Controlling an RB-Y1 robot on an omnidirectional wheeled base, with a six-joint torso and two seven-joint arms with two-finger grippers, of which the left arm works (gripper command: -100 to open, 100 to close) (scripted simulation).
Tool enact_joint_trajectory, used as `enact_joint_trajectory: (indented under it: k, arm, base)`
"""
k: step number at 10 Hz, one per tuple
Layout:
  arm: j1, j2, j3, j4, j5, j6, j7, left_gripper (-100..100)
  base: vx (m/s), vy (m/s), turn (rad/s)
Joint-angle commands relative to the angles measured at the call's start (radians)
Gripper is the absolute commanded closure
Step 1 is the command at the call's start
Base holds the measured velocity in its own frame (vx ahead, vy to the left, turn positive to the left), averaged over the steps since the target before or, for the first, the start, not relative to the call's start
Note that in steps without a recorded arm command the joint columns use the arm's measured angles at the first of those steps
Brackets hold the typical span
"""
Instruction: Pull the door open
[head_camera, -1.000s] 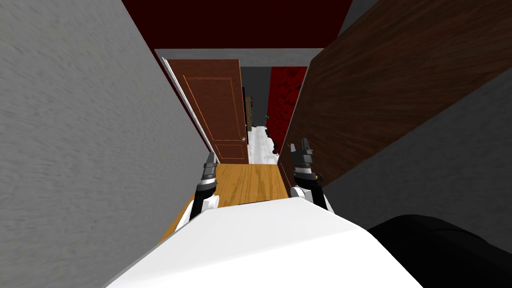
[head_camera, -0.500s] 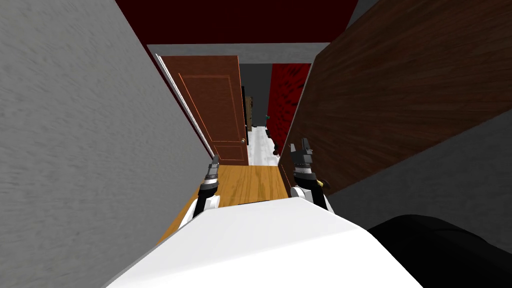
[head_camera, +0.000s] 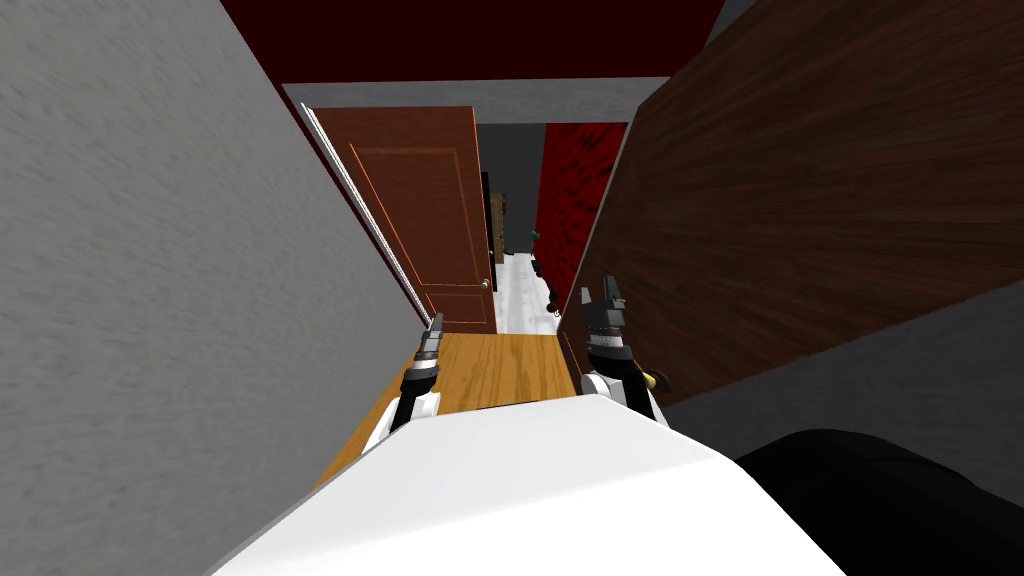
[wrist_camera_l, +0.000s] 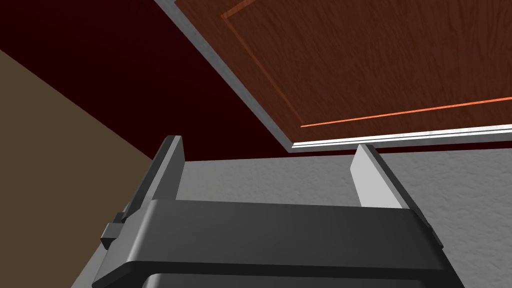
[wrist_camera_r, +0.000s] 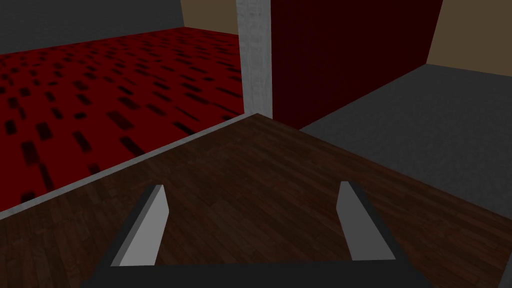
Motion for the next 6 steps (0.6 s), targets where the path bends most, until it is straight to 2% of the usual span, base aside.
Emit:
enact_joint_trajectory:
  k: [1, 6]
  arm:
    - [-0.009, 0.007, 0.003, 0.031, -0.007, -0.007, -0.023, -100]
    - [-0.043, 0.022, 0.012, 0.136, -0.031, -0.032, -0.095, -100]
  base:
    - [0.096, -0.019, 0.010]
    - [0.103, -0.030, 0.011]
